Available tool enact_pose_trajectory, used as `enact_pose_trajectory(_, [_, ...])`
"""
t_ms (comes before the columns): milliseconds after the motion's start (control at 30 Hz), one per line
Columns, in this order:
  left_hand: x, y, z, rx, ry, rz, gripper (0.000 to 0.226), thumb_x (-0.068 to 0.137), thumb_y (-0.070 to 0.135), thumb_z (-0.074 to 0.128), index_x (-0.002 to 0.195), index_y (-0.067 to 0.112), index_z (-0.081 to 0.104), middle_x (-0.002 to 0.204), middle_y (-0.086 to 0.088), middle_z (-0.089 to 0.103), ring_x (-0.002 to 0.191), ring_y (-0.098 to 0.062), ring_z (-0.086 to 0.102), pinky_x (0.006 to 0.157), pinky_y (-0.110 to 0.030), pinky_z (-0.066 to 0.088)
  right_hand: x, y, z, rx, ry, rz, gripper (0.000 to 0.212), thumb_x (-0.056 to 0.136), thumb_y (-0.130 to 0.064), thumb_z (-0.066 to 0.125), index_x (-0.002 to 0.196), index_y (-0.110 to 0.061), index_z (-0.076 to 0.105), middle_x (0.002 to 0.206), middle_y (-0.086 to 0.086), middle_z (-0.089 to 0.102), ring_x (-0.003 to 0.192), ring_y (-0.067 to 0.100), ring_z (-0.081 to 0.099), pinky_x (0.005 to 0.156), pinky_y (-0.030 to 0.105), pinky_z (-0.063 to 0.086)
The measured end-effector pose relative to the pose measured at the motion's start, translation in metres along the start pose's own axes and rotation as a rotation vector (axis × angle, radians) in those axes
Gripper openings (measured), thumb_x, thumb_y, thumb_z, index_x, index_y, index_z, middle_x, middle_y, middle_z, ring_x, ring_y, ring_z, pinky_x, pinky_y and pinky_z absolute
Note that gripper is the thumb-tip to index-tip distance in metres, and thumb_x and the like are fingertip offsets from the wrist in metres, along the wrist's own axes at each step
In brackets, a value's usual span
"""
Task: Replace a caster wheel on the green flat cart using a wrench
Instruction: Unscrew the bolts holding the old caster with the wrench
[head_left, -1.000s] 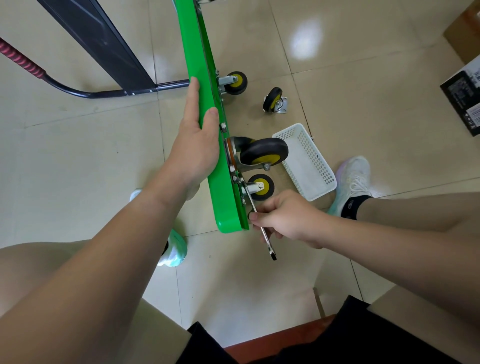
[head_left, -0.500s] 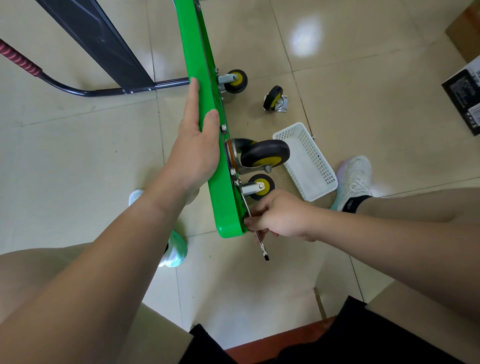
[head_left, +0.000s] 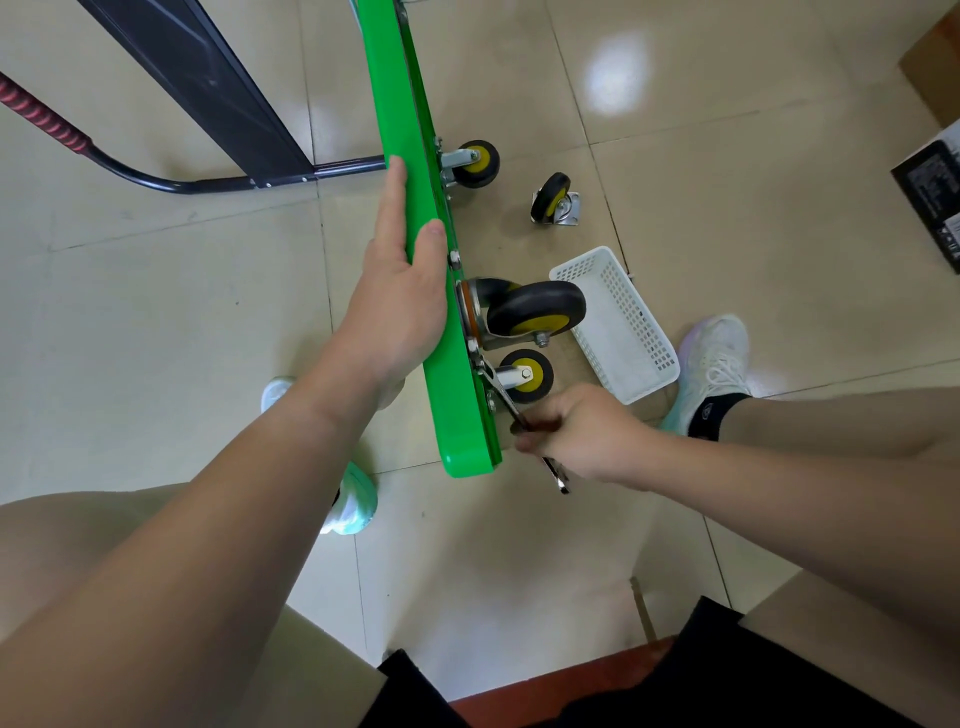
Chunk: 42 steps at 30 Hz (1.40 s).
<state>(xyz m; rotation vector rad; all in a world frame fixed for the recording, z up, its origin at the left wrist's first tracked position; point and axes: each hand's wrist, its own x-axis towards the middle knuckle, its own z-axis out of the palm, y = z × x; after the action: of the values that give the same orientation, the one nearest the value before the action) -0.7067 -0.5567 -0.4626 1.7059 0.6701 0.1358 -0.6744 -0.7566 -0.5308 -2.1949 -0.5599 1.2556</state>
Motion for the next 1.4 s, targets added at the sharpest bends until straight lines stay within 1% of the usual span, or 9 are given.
enact_pose_trajectory(100, [0.001, -0.001, 0.000, -0.014, 0.006, -0.001, 0.067, 0.103, 0.041, 0.035, 0.162, 0.050, 0.005, 0.159, 0.021, 0.038, 0.136, -0.006, 0.052, 0.117, -0.041, 0.043, -0.014, 0.000, -0.001, 0.166, -0.018, 0.045, 0.005, 0.090, -0.024, 0.075, 0.091, -0.027, 0.078, 0.059, -0.010, 0.067, 0.059, 0.008, 0.061, 0.069, 0.024, 0.051])
enact_pose_trajectory(233, [0.002, -0.003, -0.001, -0.024, 0.006, -0.011, 0.067, 0.100, 0.045, 0.036, 0.159, 0.055, 0.007, 0.160, 0.024, 0.037, 0.141, -0.006, 0.048, 0.120, -0.041, 0.038, -0.015, -0.001, -0.009, 0.125, -0.007, 0.083, 0.007, 0.090, -0.023, 0.073, 0.094, -0.020, 0.079, 0.066, 0.002, 0.069, 0.060, 0.014, 0.062, 0.068, 0.026, 0.053])
enact_pose_trajectory(433, [0.001, -0.002, 0.000, -0.019, 0.018, -0.011, 0.067, 0.101, 0.043, 0.036, 0.160, 0.053, 0.006, 0.158, 0.023, 0.038, 0.140, -0.007, 0.049, 0.120, -0.040, 0.038, -0.020, 0.003, -0.014, 0.191, 0.052, 0.119, 0.006, 0.089, -0.023, 0.075, 0.088, -0.018, 0.079, 0.060, -0.002, 0.068, 0.054, 0.014, 0.066, 0.070, 0.030, 0.057])
enact_pose_trajectory(667, [0.001, -0.001, 0.000, -0.015, 0.014, -0.008, 0.064, 0.106, 0.038, 0.034, 0.161, 0.052, 0.005, 0.156, 0.022, 0.041, 0.133, -0.004, 0.054, 0.117, -0.039, 0.043, -0.047, -0.024, -0.010, 0.435, -0.034, -0.001, 0.013, 0.093, -0.016, 0.071, 0.102, -0.008, 0.078, 0.089, 0.010, 0.077, 0.073, 0.021, 0.077, 0.059, 0.025, 0.054])
enact_pose_trajectory(867, [0.001, -0.001, 0.000, -0.007, 0.018, -0.005, 0.062, 0.108, 0.037, 0.034, 0.161, 0.051, 0.006, 0.156, 0.024, 0.039, 0.134, -0.001, 0.051, 0.118, -0.037, 0.041, -0.052, -0.036, -0.014, 0.498, -0.078, 0.010, 0.008, 0.093, -0.014, 0.070, 0.088, -0.013, 0.075, 0.074, 0.001, 0.073, 0.068, 0.025, 0.076, 0.051, 0.021, 0.048])
enact_pose_trajectory(1000, [0.002, -0.003, -0.001, -0.013, 0.014, -0.010, 0.065, 0.103, 0.042, 0.035, 0.159, 0.055, 0.006, 0.159, 0.021, 0.040, 0.138, -0.007, 0.051, 0.118, -0.041, 0.041, -0.051, -0.041, -0.016, 0.489, -0.100, -0.001, 0.013, 0.094, -0.015, 0.069, 0.082, -0.014, 0.073, 0.070, 0.000, 0.072, 0.065, 0.026, 0.074, 0.049, 0.022, 0.048])
enact_pose_trajectory(1133, [0.002, -0.003, -0.001, -0.014, 0.015, -0.009, 0.066, 0.101, 0.043, 0.035, 0.160, 0.054, 0.007, 0.158, 0.021, 0.042, 0.135, -0.007, 0.054, 0.116, -0.041, 0.043, -0.046, -0.040, -0.014, 0.467, -0.136, -0.015, 0.010, 0.094, -0.014, 0.069, 0.089, -0.009, 0.076, 0.072, 0.002, 0.072, 0.067, 0.024, 0.075, 0.055, 0.025, 0.051])
enact_pose_trajectory(1267, [0.002, -0.002, -0.002, -0.016, 0.015, -0.011, 0.066, 0.102, 0.043, 0.035, 0.160, 0.054, 0.006, 0.158, 0.021, 0.042, 0.134, -0.007, 0.055, 0.116, -0.041, 0.044, -0.033, -0.035, -0.010, 0.259, -0.086, -0.067, 0.012, 0.092, -0.019, 0.071, 0.091, -0.010, 0.078, 0.072, 0.003, 0.074, 0.059, 0.008, 0.069, 0.058, 0.024, 0.051])
enact_pose_trajectory(1400, [0.001, -0.002, -0.003, -0.012, 0.008, -0.009, 0.064, 0.105, 0.040, 0.034, 0.161, 0.051, 0.005, 0.157, 0.023, 0.040, 0.134, -0.004, 0.053, 0.117, -0.039, 0.043, -0.010, -0.029, -0.004, 0.088, -0.025, -0.136, 0.016, 0.091, -0.028, 0.073, 0.105, -0.024, 0.079, 0.087, -0.006, 0.076, 0.081, 0.010, 0.068, 0.078, 0.027, 0.053])
